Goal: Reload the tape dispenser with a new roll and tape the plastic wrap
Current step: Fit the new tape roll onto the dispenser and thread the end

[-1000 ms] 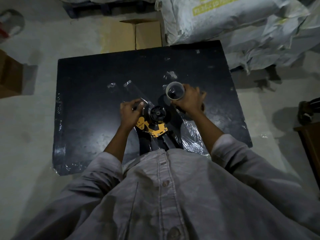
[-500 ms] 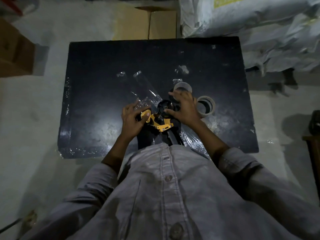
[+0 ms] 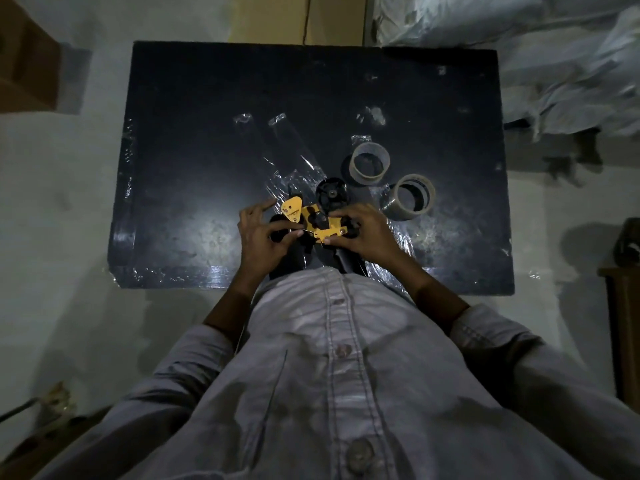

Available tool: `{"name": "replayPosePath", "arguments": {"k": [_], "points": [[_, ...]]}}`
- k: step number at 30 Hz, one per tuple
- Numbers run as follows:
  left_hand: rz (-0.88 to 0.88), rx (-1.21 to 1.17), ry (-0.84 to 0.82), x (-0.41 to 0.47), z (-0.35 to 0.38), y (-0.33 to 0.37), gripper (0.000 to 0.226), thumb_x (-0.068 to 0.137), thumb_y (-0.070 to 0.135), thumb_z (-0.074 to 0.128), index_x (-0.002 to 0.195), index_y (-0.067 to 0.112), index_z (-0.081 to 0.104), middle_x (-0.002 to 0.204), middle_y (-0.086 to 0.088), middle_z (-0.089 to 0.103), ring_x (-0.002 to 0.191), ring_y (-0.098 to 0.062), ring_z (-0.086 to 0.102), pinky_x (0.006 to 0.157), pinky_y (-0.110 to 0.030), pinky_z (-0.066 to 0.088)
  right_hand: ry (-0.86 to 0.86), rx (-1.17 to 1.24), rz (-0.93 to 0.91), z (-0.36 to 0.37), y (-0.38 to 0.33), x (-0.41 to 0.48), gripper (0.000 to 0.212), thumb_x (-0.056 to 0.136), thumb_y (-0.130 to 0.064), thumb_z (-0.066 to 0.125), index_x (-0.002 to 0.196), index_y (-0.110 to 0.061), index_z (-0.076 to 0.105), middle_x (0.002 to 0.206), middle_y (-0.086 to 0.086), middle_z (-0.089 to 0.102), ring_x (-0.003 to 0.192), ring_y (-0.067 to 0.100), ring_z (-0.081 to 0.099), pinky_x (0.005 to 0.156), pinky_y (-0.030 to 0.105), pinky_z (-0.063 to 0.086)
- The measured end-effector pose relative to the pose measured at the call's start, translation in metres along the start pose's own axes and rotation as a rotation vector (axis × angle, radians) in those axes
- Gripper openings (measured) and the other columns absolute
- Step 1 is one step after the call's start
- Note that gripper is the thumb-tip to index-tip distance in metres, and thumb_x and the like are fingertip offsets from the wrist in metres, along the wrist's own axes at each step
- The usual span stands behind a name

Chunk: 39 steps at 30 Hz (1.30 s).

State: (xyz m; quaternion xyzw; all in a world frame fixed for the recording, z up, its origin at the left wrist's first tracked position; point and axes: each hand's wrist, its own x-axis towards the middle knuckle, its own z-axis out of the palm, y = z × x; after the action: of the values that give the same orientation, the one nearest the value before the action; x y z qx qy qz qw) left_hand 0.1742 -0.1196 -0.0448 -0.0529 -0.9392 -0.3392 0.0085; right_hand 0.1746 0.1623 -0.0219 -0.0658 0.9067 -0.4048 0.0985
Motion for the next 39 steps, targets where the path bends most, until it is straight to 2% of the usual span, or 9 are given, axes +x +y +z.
{"name": "replayPosePath", "arguments": {"k": [6,11,16,26,29,32,34,37,39], "points": [[0.037,0.034,0.029,-0.001,0.008,-0.001,0.019,0.089,0.053,0.088,0.105,0.043,0.089,0.159,0.002,0.058,0.142,-0.035,0.044,0.112,-0.046,0.039,-0.053,-0.069,-0.037,0.006,0.009,-0.002,0.057,0.076,-0.058,0.096,0.124,-0.029,0.083,0.116,0.001,0.075,0.112,0.024,0.065,0.097,0.043,0.055],[0.027,0.018,0.07,-0.003,0.01,0.006,0.018,0.09,0.053,0.087,0.103,0.041,0.089,0.156,0.0,0.059,0.143,-0.035,0.044,0.114,-0.048,0.039,0.009,-0.11,-0.028,0.008,0.005,-0.003,0.048,0.078,-0.053,0.097,0.118,-0.027,0.087,0.104,-0.001,0.075,0.1,0.016,0.059,0.083,0.036,0.051],[-0.021,0.043,0.105,-0.01,0.013,0.019,0.015,0.091,0.052,0.087,0.101,0.041,0.087,0.154,-0.002,0.055,0.147,-0.035,0.039,0.115,-0.049,0.035,0.101,-0.16,-0.037,0.012,0.0,-0.009,0.044,0.076,-0.05,0.099,0.109,-0.023,0.088,0.095,0.0,0.071,0.097,0.023,0.063,0.077,0.032,0.047],[0.005,0.072,0.055,-0.037,0.018,0.03,0.019,0.091,0.051,0.088,0.087,0.034,0.081,0.148,-0.001,0.054,0.145,-0.032,0.04,0.109,-0.051,0.032,0.095,-0.105,0.042,0.004,0.004,-0.011,0.04,0.08,-0.047,0.098,0.111,-0.024,0.088,0.094,0.004,0.073,0.097,0.026,0.064,0.08,0.042,0.056],[-0.037,0.016,0.09,-0.02,0.012,0.034,0.015,0.09,0.049,0.089,0.098,0.039,0.082,0.144,0.001,0.057,0.143,-0.031,0.041,0.106,-0.047,0.031,0.102,-0.06,0.026,-0.011,0.005,-0.014,0.039,0.089,-0.05,0.09,0.118,-0.024,0.086,0.103,0.003,0.076,0.103,0.023,0.064,0.089,0.043,0.055],[-0.042,-0.001,0.084,0.005,0.004,0.039,0.026,0.09,0.05,0.087,0.114,0.041,0.081,0.139,0.003,0.058,0.14,-0.029,0.042,0.106,-0.051,0.037,0.295,-0.053,0.135,-0.033,0.013,-0.007,0.037,0.101,-0.052,0.076,0.127,-0.025,0.081,0.122,0.003,0.074,0.12,0.024,0.063,0.103,0.05,0.053],[-0.057,-0.02,0.09,0.022,0.0,0.043,0.029,0.091,0.054,0.084,0.117,0.041,0.08,0.137,0.006,0.059,0.137,-0.027,0.044,0.106,-0.053,0.038,0.427,-0.134,0.246,-0.054,0.028,0.003,0.046,0.094,-0.046,0.081,0.135,-0.027,0.073,0.134,0.007,0.065,0.131,0.031,0.055,0.109,0.055,0.051],[-0.061,-0.057,0.1,0.043,-0.002,0.052,0.03,0.092,0.059,0.082,0.115,0.04,0.081,0.132,0.007,0.062,0.135,-0.025,0.046,0.108,-0.052,0.039,0.252,-0.293,0.465,-0.086,0.049,0.019,0.095,0.073,-0.035,0.097,0.158,-0.04,0.054,0.17,0.009,0.036,0.156,0.04,0.033,0.124,0.063,0.034],[-0.055,-0.075,0.084,0.053,-0.003,0.059,0.029,0.093,0.061,0.081,0.111,0.039,0.082,0.13,0.007,0.063,0.135,-0.024,0.044,0.109,-0.049,0.038,0.073,-0.362,0.544,-0.1,0.06,0.026,0.116,0.069,-0.035,0.101,0.165,-0.051,0.038,0.181,0.007,0.014,0.163,0.045,0.019,0.123,0.072,0.027]]}}
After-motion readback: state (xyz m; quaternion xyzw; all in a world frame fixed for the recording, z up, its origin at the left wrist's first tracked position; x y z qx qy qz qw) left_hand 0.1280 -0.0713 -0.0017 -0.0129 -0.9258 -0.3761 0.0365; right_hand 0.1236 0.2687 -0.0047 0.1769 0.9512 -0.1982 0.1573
